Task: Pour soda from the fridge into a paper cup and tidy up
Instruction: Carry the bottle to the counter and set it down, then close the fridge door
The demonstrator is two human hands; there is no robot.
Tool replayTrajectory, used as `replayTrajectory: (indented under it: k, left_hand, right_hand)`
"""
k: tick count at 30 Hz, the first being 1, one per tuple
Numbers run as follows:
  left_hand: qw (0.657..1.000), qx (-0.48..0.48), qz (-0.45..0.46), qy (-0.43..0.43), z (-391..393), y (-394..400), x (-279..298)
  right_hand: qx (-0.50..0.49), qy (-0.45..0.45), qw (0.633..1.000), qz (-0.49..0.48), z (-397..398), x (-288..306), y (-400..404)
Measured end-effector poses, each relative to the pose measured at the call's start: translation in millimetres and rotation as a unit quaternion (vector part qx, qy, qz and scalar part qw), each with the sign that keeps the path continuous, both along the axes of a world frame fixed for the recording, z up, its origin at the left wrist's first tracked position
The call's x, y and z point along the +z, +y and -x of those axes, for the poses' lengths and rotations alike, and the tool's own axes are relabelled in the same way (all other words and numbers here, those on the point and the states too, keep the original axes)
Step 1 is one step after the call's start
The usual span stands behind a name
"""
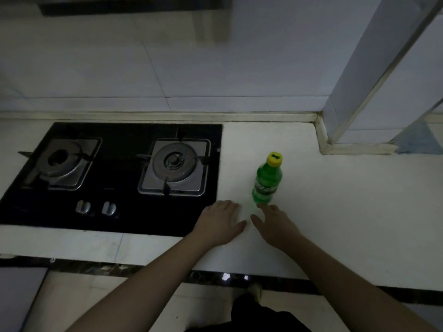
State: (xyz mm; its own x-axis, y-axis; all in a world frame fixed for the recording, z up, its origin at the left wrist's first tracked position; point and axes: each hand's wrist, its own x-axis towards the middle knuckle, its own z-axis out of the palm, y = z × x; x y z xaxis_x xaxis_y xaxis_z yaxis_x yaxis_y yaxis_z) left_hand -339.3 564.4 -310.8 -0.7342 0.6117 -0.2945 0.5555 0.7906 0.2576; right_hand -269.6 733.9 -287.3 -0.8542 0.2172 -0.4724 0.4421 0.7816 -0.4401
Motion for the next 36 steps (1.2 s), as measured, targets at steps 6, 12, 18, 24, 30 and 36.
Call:
replayTrajectory:
  k: [6,12,18,24,30,36]
  left_hand:
    - [0.997,0.071,-0.028,0.016,-16,-70,15]
    - [0.989,0.129,0.004,0.077,-41,-169,34]
    - [0.972,0.206,0.008,0.112,-67,-269,62]
    - [0.945,0.291,0.039,0.147,-104,-361,84]
    - [0.918,0.355,0.066,0.162,-128,-430,113]
    - [0.897,0.397,0.066,0.184,-139,-463,129]
  right_hand:
    - [0.112,0.083,0.984,-0.115,1,6,-64]
    - [0.179,0.151,0.961,-0.149,0,22,-160]
    - [0.249,0.181,0.938,-0.158,-7,40,-257]
    - [0.318,0.2,0.916,-0.138,-14,55,-344]
    - [0.371,0.229,0.892,-0.12,-12,76,-411]
    - [0.404,0.252,0.872,-0.112,-3,93,-451]
